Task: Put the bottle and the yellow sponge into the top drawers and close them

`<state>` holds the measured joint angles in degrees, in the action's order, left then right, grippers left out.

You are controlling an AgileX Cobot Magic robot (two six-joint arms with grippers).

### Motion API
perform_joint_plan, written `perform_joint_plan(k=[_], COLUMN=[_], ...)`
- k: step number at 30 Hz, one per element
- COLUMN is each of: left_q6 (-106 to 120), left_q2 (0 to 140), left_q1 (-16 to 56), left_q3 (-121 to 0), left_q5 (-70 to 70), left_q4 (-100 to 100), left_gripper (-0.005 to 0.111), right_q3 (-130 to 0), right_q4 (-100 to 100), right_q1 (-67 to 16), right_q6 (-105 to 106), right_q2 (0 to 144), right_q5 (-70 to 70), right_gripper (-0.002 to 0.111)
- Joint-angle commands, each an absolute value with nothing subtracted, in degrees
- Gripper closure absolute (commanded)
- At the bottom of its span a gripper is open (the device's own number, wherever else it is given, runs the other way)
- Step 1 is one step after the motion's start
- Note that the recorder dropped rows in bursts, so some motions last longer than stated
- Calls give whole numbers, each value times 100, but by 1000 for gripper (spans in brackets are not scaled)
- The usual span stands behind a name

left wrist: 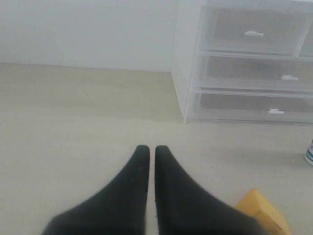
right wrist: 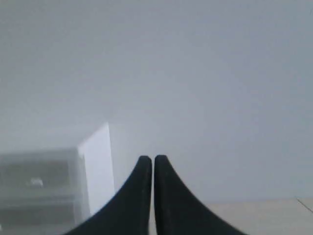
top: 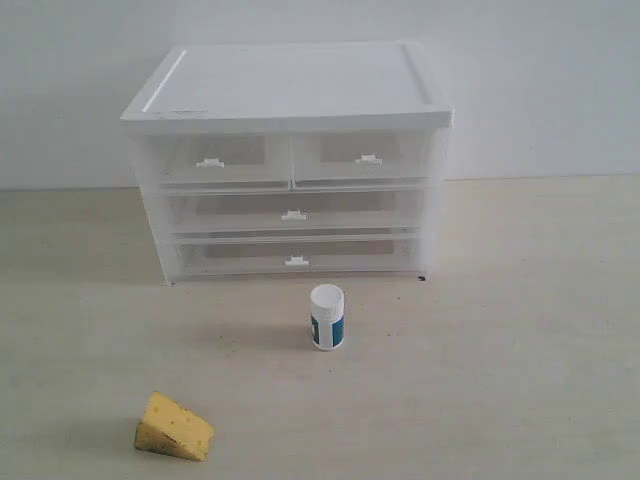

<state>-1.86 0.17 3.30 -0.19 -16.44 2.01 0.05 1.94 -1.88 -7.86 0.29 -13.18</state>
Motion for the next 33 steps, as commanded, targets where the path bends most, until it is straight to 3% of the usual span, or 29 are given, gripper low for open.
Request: perform_joint_plan(k=[1,18,33], left_q6=[-152,-152,-152], left_q2=[0,0,0], left_q1=[299,299,299], left_q3=[0,0,0], left_q5=[-1634,-1634,-1634], left_q4=[195,195,195], left_gripper=[102,102,102], right_q3=[-158,-2033,-2159], right_q4=[308,543,286], right_q1=[-175,-175,-435], right_q6=[-1301,-994,-692], right_q2=[88,3742,6570], right_q5=[-1791,-2638,-4821], right_gripper=[108,108,108])
